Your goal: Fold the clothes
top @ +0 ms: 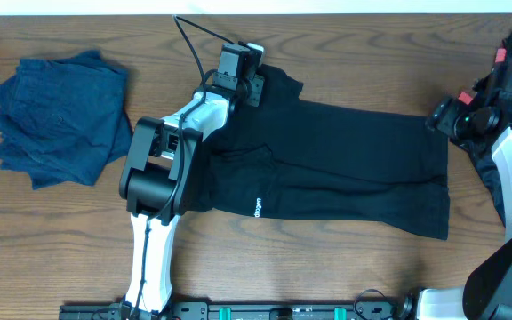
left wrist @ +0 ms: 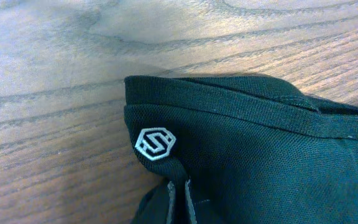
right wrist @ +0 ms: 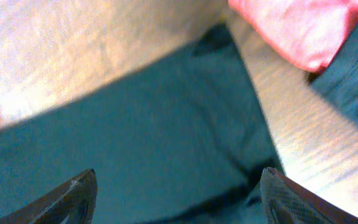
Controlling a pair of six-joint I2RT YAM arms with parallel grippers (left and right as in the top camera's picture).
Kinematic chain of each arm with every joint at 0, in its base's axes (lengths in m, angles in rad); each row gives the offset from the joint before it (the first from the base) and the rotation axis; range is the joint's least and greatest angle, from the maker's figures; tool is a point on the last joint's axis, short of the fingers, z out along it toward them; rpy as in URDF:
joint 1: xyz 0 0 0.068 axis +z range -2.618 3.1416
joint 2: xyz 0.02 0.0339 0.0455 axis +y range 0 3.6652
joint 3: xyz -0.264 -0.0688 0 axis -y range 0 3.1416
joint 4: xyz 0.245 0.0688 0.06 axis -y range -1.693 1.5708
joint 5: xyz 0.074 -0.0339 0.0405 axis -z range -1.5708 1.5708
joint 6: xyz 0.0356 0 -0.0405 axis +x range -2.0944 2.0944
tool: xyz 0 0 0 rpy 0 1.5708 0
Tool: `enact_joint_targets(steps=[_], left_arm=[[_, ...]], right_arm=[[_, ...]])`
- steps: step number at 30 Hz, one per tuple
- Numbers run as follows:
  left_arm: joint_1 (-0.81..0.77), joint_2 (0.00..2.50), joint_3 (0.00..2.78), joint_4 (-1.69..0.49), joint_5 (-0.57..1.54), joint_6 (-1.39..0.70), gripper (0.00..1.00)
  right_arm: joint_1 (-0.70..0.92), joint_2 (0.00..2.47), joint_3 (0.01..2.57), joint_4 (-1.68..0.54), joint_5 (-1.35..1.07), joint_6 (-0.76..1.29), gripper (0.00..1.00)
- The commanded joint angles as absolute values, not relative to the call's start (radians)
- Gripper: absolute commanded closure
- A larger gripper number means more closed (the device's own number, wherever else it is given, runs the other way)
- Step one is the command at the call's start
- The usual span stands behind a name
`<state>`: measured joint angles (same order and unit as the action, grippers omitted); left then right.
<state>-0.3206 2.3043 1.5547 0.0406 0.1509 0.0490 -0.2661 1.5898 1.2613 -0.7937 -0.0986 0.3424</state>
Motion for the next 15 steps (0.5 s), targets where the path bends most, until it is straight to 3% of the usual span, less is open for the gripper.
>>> enact_joint_targets(steps=[1, 15], left_arm=[[-0.31, 2.227, 1.574, 0.021, 0.149, 0.004, 0.94], [-0.308, 2.098, 1.574, -0.247, 0.15, -0.047, 0.94]], right_arm=[[-0.261, 1.608, 1.262, -0.765, -0.041, 0.329, 0.18], [-0.26, 1.928, 1.262, -0.489, 0.019, 0.395, 0.2]])
